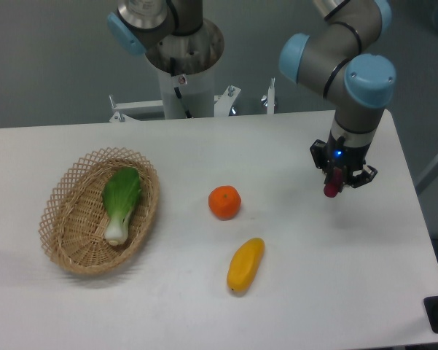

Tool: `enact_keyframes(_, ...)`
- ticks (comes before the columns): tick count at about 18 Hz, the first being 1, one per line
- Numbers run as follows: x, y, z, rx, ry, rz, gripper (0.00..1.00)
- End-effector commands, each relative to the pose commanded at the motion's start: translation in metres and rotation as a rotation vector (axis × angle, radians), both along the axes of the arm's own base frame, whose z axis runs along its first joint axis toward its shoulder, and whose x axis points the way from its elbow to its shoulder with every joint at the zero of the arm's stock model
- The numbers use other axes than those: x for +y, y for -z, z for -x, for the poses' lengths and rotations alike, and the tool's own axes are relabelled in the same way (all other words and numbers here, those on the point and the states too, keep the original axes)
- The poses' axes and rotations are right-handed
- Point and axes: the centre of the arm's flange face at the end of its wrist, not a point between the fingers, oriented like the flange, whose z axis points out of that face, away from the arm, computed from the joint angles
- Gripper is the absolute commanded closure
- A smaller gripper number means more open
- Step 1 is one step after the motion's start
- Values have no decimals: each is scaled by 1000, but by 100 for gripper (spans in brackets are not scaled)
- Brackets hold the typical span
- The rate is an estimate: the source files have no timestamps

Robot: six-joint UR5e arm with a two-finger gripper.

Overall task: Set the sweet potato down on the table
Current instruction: 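Carry the held purple sweet potato with the gripper toward the orange, then lower the sweet potato onto the table and open the gripper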

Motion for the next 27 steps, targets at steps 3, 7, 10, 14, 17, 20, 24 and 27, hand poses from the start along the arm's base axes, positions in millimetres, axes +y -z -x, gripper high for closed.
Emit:
enact_keyframes(3, 16, 13, -18, -20, -24, 1, 98)
enact_keyframes(7, 9, 28, -51, -62, -6, 25, 96)
enact_keyframes(10, -5, 35, -80, -90, 23, 39, 95)
enact_keyframes(14, -13, 58, -112, -138, 61, 75, 91)
enact_keyframes(17, -17, 72, -128, -157, 97, 110, 80)
enact_keyframes(20, -18, 76, -133, -167, 100, 118, 73)
enact_keyframes(24, -12, 75, -136, -163, 101, 116, 25)
enact_keyframes(27, -11, 70, -134, -154, 100, 111, 0)
